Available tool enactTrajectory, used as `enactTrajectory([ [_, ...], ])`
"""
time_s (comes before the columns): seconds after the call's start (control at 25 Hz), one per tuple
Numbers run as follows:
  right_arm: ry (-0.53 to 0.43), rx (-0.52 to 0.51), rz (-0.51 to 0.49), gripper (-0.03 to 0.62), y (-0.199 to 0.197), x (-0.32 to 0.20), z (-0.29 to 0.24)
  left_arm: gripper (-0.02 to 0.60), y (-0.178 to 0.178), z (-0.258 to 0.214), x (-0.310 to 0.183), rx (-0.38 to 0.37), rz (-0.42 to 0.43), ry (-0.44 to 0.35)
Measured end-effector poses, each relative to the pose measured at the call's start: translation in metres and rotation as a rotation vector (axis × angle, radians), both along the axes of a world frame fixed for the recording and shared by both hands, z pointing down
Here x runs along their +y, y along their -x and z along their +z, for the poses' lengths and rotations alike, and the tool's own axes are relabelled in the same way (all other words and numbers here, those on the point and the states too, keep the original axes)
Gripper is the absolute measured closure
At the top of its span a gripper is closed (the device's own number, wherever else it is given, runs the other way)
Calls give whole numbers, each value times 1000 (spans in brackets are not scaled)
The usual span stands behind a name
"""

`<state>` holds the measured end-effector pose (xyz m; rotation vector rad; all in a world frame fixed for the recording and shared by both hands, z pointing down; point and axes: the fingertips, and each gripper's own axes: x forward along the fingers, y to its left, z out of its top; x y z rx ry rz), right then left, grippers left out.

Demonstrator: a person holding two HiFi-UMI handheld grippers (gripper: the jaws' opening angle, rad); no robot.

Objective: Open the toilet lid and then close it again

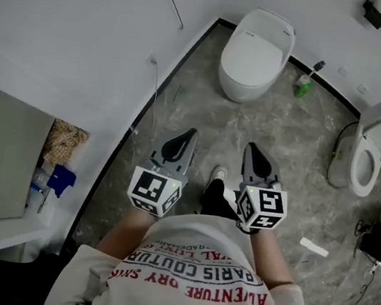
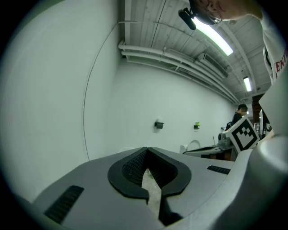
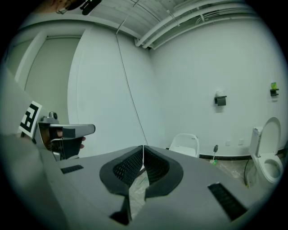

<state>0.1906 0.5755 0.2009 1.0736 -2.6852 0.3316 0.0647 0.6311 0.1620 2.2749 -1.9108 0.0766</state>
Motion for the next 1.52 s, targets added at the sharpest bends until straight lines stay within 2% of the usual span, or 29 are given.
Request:
enactTrajectory([
  [0.24, 62, 3, -35, 579, 21, -117, 20, 575, 7, 12, -119, -20, 15, 63],
  [0.4, 98, -1, -47, 579, 33, -187, 25, 575, 19, 20, -188, 17, -6, 94],
  [0.72, 134, 3, -6, 579, 61, -287, 43, 575, 47, 42, -299, 11, 23, 125],
  [0.92, 148, 13, 62, 579, 92, -360, 59, 575, 77, 68, -386, -10, 112, 158],
  [1.08, 159, 31, 141, 579, 120, -417, 75, 575, 99, 93, -449, 13, 217, 203],
  [1.28, 199, 28, 227, 579, 161, -470, 102, 575, 134, 128, -509, 38, 339, 278],
  [1.52, 209, 28, 285, 579, 185, -515, 153, 575, 163, 192, -564, 34, 434, 297],
])
